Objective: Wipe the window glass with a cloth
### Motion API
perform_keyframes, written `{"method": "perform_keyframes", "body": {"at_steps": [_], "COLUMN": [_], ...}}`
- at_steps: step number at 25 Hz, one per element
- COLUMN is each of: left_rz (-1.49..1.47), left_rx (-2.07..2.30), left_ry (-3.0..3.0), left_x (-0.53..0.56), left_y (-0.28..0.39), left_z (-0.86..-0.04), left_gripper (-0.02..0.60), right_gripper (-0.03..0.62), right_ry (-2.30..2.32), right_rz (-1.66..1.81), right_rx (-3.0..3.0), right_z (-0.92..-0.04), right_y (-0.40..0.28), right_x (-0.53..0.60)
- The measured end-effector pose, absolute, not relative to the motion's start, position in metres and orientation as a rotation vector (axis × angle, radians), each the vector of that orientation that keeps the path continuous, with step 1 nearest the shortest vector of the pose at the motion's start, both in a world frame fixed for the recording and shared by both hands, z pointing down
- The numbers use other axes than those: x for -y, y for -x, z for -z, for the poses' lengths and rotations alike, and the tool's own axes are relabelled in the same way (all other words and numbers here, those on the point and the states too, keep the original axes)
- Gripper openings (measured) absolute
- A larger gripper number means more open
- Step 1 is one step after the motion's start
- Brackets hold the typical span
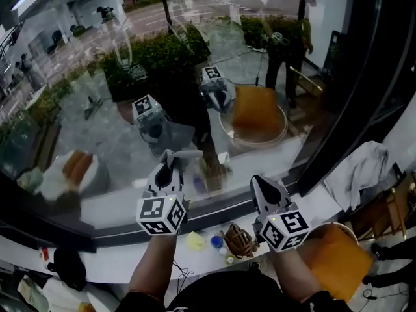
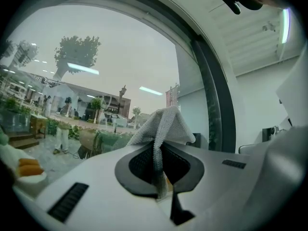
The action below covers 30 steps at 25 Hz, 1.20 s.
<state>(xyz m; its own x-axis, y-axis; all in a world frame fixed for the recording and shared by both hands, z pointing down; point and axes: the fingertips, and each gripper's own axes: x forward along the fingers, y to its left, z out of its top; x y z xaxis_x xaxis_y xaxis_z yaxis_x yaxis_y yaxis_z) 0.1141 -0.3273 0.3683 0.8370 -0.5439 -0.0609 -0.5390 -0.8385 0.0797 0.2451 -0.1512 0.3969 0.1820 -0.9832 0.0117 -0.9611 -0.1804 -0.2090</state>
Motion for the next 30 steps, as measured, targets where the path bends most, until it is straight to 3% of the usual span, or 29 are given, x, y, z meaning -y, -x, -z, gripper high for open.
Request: {"method": "perform_keyframes", "body": {"at_steps": [17, 25, 30], "left_rz": [0.084, 0.066, 0.039], "left_rx": [0.679, 0.592, 0.539], "left_ry": [-3.013, -3.040, -3.047], "left_x": [0.271, 0.219, 0.203], "left_y": [-0.247, -0.376, -0.414], "left_z": [-0.373, -0.373, -0.374], "left_gripper": [0.018, 0.018, 0.018], "right_gripper": [0.028, 0.028, 0.028], "right_ry": [2.329, 2.359, 2.369], "right_rz": [0.229, 0.248, 0.276], "right_rx": [-1.826, -1.770, -1.744], "right_z": [-0.404, -0.408, -0.408], "right_y": [-0.338, -0.456, -0.484], "right_x": [0.106, 0.056, 0.044]}}
